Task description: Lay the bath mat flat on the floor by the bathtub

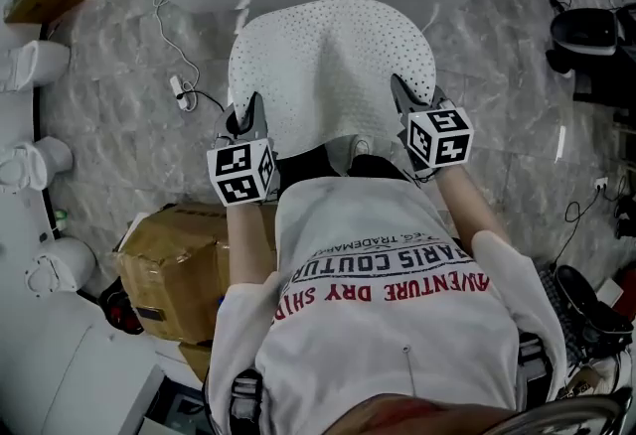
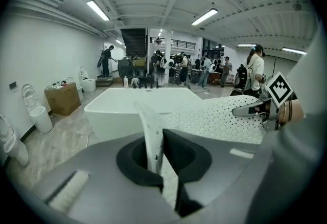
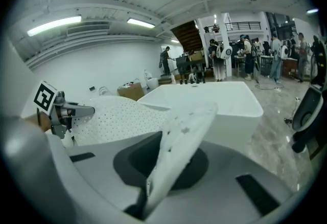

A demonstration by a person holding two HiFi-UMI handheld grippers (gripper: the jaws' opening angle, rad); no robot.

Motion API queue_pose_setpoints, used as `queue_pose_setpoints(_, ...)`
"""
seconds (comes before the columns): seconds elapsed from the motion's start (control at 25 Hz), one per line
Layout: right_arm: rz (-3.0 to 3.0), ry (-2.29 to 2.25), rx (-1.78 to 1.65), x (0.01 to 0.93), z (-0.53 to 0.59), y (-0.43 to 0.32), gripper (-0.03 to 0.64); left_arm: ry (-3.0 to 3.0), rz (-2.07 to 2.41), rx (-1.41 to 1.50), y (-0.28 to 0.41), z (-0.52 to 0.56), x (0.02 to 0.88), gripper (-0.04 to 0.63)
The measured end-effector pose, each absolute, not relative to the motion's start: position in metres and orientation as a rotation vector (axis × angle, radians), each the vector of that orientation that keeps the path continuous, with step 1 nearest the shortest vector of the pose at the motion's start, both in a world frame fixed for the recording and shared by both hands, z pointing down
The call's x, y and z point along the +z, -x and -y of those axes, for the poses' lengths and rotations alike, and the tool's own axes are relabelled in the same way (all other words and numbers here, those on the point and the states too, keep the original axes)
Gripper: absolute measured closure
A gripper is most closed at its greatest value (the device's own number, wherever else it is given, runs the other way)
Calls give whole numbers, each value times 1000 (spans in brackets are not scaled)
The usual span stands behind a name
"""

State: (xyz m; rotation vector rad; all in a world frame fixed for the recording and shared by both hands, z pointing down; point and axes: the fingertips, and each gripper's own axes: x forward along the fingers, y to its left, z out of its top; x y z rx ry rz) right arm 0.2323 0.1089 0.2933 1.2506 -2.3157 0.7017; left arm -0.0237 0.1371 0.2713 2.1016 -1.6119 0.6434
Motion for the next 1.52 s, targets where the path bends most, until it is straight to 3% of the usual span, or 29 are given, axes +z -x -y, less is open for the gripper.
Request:
queue_pose_setpoints(0.64, 2066, -1344, 887, 428, 6, -132, 601, -2126, 1318, 818, 138, 29, 417, 575)
queue_pose_setpoints(1.52, 1938, -1077, 842, 819, 89, -93, 601, -2011, 1211, 1033, 192, 108, 808, 575)
